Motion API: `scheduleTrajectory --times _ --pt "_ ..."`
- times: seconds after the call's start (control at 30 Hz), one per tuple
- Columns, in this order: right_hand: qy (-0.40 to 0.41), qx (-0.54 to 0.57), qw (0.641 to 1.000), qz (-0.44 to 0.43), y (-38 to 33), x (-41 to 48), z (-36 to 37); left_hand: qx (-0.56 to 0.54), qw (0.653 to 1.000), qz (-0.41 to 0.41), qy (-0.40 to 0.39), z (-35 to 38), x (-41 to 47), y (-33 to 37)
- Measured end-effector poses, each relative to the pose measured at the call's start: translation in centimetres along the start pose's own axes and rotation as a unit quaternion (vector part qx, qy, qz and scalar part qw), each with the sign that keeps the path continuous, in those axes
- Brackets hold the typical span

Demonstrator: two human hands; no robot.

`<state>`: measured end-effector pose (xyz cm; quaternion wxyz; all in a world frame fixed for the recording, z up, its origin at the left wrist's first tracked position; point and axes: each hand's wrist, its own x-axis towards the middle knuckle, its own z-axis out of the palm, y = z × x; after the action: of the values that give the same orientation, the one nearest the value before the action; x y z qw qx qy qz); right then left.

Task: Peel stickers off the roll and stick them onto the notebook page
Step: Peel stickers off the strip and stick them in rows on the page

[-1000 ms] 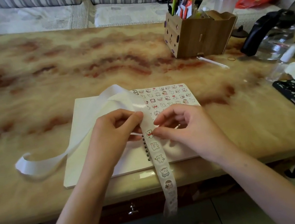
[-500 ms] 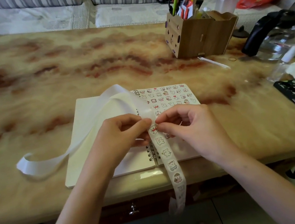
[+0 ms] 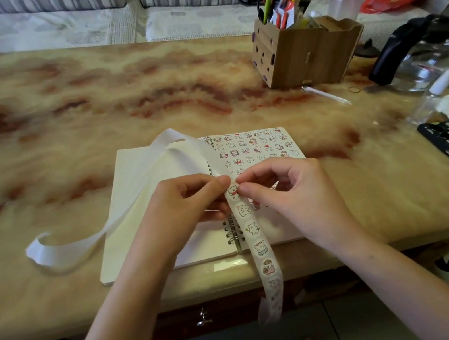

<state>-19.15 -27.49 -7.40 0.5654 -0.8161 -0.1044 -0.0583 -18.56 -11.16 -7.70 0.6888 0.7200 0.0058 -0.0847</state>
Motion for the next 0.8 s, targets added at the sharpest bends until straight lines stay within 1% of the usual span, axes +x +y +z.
scheduleTrajectory --times 0.13,0.4,0.47,0.63,0.8 --pt "0.003 -0.013 1.000 -0.016 0.08 -0.11 -0.03 0.003 1.000 0.005 0.003 0.08 -0.02 -0.06" --pt "0.007 -0.015 1.000 -0.018 0.10 -0.12 0.09 0.006 1.000 0.014 0.012 0.16 0.04 -0.20" --pt "0.007 -0.008 1.000 -0.012 0.08 -0.15 0.16 0.009 1.000 0.017 0.010 0.15 0.02 -0.21" --pt "-0.002 0.053 0.998 0.015 0.07 0.00 0.17 0.002 1.000 0.013 0.002 0.20 -0.01 -0.14" --pt "-0.001 0.042 0.999 0.013 -0.06 -0.02 0.15 0.004 1.000 0.004 0.006 0.29 0.02 -0.16"
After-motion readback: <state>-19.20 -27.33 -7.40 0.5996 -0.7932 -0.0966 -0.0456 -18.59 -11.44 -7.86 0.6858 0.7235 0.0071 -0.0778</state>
